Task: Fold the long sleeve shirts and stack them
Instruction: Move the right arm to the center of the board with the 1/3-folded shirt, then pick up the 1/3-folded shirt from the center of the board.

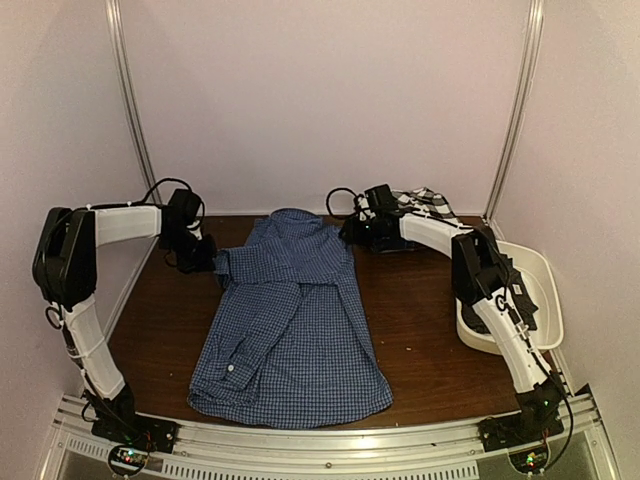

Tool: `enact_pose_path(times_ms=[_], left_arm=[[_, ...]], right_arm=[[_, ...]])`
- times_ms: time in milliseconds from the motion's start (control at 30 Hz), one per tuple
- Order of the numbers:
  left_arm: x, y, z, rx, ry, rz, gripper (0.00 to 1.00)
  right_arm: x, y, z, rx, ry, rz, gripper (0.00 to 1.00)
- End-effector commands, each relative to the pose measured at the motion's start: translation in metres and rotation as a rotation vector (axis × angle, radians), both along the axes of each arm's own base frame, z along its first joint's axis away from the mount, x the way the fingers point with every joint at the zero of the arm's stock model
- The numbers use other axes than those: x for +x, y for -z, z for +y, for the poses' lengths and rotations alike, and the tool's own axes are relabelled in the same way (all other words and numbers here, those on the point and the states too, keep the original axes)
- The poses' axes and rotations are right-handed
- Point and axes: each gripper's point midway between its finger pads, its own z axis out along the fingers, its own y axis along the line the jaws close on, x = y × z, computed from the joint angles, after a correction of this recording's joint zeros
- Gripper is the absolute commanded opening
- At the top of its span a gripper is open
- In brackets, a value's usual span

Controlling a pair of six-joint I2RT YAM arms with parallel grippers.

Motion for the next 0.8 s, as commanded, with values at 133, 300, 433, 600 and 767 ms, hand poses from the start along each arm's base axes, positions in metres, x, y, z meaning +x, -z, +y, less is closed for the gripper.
enact_pose_path(times_ms=[133,300,433,600,767], left_arm=[[0.053,-0.104,-0.015,-0.051,0.029,-0.273,0.0],[0.086,-0.152,-0.034,-0.097,0.113,-0.385,0.0],[0.102,-0.18,-0.051,-0.153,0.184,-0.472,0.0],[0.112,-0.205,-0.07,-0.23,0.269,-0.557,0.0],[0.119,-0.224,-0.083,-0.292,0.322,-0.627,0.0]], right_arm=[[-0.011,-0.078,-0.024,-0.005,0.002,-0.054,0.74],[-0.053,-0.112,-0.037,-0.028,0.035,-0.049,0.77],[-0.107,-0.118,-0.049,-0.036,0.05,-0.021,0.77],[-0.192,-0.102,-0.057,-0.103,0.04,0.044,0.75],[-0.274,-0.079,-0.058,-0.117,0.014,0.123,0.71]])
